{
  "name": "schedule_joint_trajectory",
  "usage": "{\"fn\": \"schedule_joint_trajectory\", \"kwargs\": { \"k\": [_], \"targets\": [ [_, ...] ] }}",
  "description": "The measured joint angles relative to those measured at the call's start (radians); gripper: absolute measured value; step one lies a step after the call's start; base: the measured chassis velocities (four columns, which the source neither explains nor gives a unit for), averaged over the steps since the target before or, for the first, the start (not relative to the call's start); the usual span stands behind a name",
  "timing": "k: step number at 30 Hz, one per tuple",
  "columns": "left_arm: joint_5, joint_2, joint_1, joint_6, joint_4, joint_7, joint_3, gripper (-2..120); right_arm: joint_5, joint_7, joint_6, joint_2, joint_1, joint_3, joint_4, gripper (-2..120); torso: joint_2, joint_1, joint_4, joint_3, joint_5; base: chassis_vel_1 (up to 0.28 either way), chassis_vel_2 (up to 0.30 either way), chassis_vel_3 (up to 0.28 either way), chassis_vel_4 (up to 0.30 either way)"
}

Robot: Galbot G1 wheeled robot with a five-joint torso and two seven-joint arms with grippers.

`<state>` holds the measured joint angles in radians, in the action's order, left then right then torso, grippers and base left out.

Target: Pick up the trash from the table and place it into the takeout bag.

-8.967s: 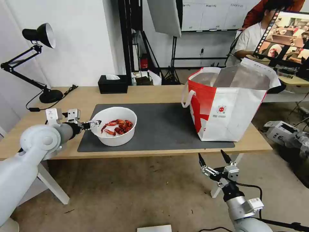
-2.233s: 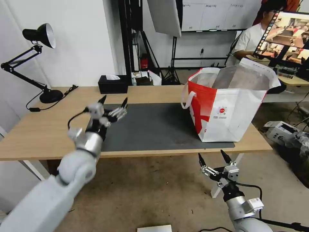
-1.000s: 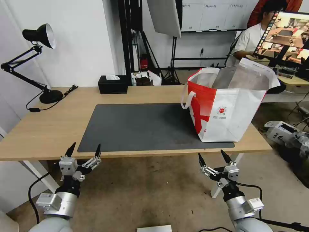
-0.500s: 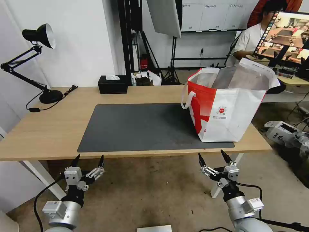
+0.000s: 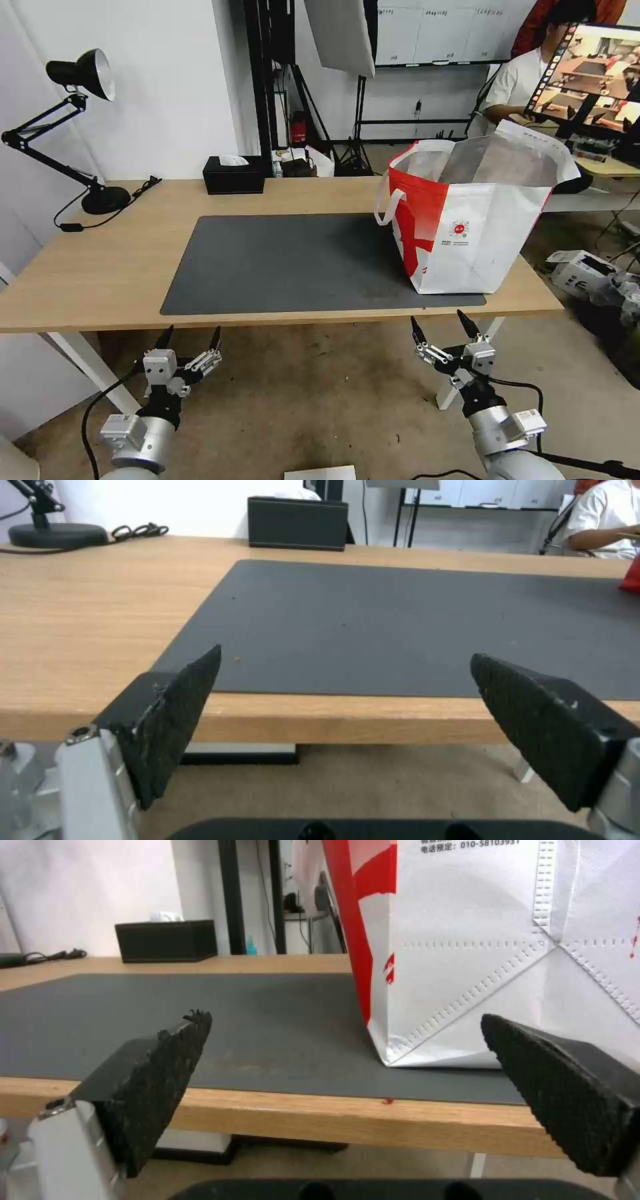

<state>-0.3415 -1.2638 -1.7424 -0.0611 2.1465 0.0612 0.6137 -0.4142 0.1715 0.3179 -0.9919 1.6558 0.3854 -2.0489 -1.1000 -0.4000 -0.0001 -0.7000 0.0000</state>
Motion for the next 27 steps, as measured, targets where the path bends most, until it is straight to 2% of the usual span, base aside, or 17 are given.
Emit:
{"fn": "schedule_joint_trajectory", "kwargs": {
  "k": [27],
  "targets": [
    [-0.002,0.009,0.007,0.002,-0.009,0.0,0.007,100,0.0,0.0,0.0,0.0,0.0,0.0,0.0,100,0.0,0.0,0.0,0.0,0.0,0.0,0.0,0.0,0.0]
  ]
}}
